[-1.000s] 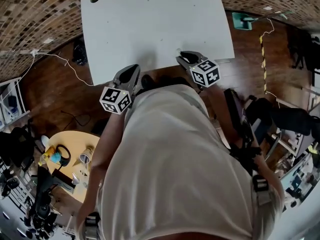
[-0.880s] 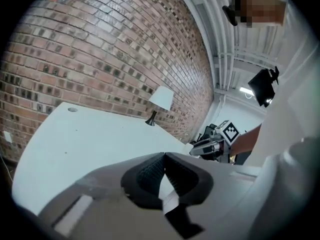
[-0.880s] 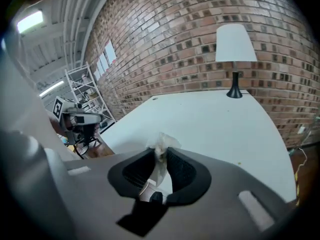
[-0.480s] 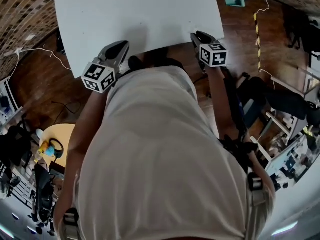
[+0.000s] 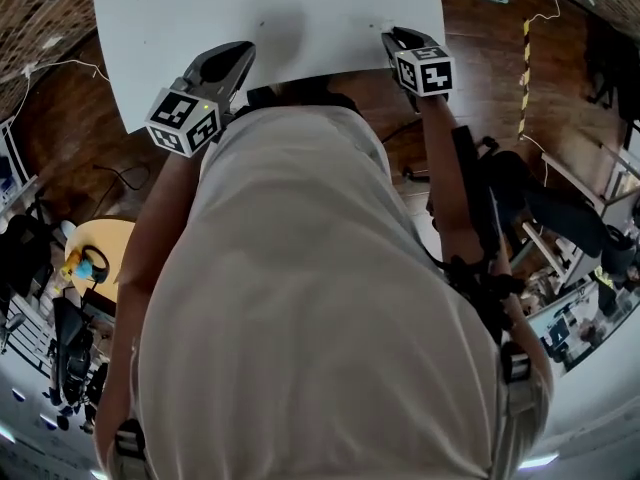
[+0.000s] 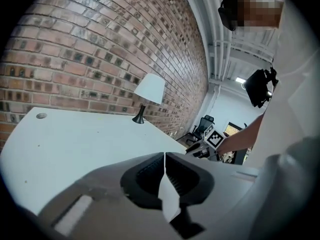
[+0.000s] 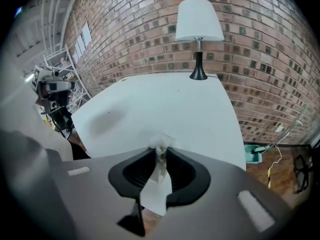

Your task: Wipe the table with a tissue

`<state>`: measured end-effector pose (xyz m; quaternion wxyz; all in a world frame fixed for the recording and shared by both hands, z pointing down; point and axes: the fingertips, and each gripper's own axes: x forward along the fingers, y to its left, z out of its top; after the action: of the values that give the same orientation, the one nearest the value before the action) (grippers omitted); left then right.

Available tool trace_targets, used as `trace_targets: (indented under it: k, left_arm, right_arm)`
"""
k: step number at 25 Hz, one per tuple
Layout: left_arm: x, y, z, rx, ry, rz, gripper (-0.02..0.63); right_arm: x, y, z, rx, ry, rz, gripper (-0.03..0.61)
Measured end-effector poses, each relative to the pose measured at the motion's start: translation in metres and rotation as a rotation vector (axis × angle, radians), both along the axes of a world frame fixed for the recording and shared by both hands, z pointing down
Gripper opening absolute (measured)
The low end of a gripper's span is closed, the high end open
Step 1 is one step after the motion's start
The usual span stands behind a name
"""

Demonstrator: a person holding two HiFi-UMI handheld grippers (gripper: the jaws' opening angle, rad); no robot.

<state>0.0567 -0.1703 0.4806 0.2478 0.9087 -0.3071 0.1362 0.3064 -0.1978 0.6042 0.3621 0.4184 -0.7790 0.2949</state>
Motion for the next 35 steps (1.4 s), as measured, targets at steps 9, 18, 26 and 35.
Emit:
trace_targets:
  k: [9,18,26,35]
  left_arm:
    - [0.000,-0.011,0.008,-0.023,-0.012,-0.062,0.017]
    - [-0.005,-0.013,0.008,-0.023,-0.023,-0.090,0.018]
    - [-0.006,-0.012,0.006,-0.021,-0.033,-0.094,0.018]
    - [0.006,-0.022,0.003,-0.006,-0.020,-0.080,0.017]
  right_arm:
    - [-0.008,-0.005,0.019,-0.070,0.011,-0.050,0.072]
    - [-0.027,-0.009,0.018,-0.073,-0.054,-0.043,0.072]
    - [-0.072,-0.004,0.017,-0.051,-0.076,-0.124,0.071]
    - [-0.076,-0.001,0.011,-0.041,-0.066,-0.202,0.072]
